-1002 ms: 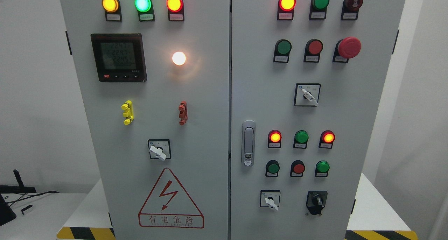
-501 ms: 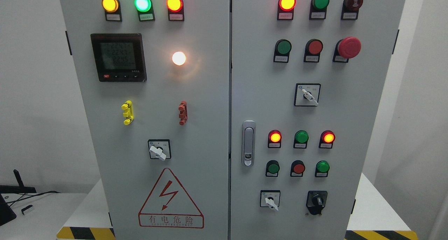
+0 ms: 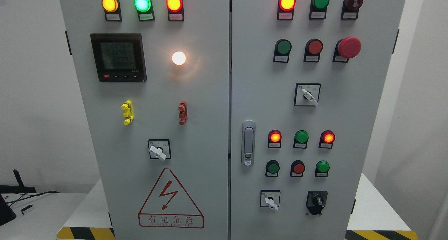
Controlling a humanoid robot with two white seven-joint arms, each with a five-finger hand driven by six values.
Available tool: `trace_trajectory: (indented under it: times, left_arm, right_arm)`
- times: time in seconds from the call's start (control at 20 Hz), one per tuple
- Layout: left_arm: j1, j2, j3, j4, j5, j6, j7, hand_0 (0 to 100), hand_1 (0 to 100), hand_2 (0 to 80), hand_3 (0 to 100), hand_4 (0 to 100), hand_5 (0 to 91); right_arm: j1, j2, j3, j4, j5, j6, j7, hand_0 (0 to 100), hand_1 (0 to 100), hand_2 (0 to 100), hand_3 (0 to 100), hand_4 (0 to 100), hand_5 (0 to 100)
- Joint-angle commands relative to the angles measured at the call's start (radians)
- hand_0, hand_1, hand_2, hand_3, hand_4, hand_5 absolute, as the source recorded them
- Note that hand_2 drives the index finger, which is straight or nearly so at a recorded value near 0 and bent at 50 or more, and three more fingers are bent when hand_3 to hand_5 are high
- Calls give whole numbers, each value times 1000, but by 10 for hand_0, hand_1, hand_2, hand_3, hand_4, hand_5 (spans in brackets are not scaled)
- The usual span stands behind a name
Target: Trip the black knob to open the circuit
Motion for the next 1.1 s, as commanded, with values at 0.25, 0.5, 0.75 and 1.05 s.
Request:
trace_trajectory:
  times: [0.25, 0.5, 0.75, 1.05]
  left_arm:
    - [0, 0, 0, -1, -31, 1, 0, 120, 389, 0, 0, 0, 0]
    - [0, -1, 0, -1, -31, 1, 0, 120, 389, 0, 0, 0, 0]
    - [0, 0, 0, -1, -31, 1, 0, 120, 389, 0, 0, 0, 0]
    - [0, 0, 0, -1, -31, 1, 0, 120, 389, 0, 0, 0, 0]
  right_arm:
    - [-163, 4, 27, -48, 17, 145, -32, 172, 750, 380, 650, 721, 887]
    - [-218, 6, 50, -43, 20, 234, -72, 176, 752, 384, 651, 721, 886]
    - [-273, 7, 73, -33, 52, 281, -83, 182, 759, 385, 656, 728, 884]
    - [-319, 7, 92, 13, 88, 283, -83, 190, 768, 386, 677, 753, 933]
